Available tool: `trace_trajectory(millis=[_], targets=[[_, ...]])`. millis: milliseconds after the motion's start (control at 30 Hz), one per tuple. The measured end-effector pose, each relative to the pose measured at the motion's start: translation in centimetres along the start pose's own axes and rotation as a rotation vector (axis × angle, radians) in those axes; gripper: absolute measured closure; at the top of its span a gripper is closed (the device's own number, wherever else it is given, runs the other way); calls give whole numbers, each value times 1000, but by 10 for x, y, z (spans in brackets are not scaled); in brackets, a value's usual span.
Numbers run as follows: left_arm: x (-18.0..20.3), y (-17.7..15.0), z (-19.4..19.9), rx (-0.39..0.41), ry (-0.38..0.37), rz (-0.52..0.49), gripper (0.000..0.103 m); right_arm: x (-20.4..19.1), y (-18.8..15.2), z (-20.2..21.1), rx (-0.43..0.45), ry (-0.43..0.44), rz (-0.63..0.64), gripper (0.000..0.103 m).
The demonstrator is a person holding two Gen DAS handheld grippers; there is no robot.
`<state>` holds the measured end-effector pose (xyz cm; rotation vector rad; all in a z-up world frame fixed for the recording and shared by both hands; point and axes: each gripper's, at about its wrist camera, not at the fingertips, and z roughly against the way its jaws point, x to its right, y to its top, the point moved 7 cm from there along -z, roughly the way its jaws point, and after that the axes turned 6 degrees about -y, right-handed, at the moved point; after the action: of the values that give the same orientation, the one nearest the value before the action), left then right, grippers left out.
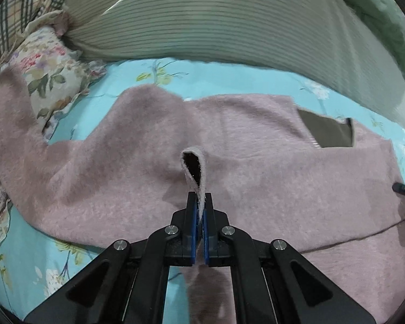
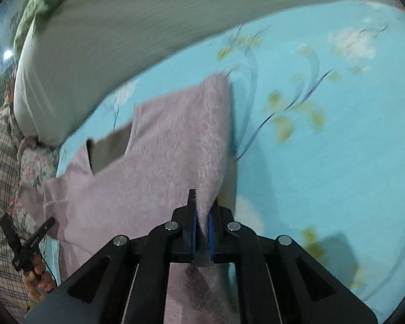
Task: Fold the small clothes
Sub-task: 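Grasp the other sleeve cuff with the left gripper and fold it across the body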
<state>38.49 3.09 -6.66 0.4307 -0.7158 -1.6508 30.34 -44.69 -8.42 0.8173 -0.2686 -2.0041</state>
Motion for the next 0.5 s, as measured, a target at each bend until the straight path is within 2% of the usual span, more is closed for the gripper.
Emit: trace_trajectory(millis=[100,167,267,333,367,400,433,467,500], targets=[[20,3,1,1,-51,-22,101,12,-4,-11,-43,-18,-24,96],[29,0,-7,-13,-52,-36,101,13,-10,-12,-58,-45,-22,94],[31,-8,-20,-43,-33,-41,101,6,-12,15,20,-101,-17,93],[24,-12,-26,-60,-18,-28,101,-18,-21,31,63,-58,47,92],[22,-12,-27,-60,-19,-21,101,-28,-27,32,57,-40,83,88],[19,-12,-26,-59,-20,-16,101,-40,-39,24,13,-24,141,84],[17,-12,-26,-59,-16,-13,101,-43,-47,15,-31,-32,168,72],[16,-12,-25,-61,-6,-10,100,-41,-53,7,-59,-56,174,70],[15,-12,-24,-62,2,-10,99,-33,-58,1,-80,-93,161,72]])
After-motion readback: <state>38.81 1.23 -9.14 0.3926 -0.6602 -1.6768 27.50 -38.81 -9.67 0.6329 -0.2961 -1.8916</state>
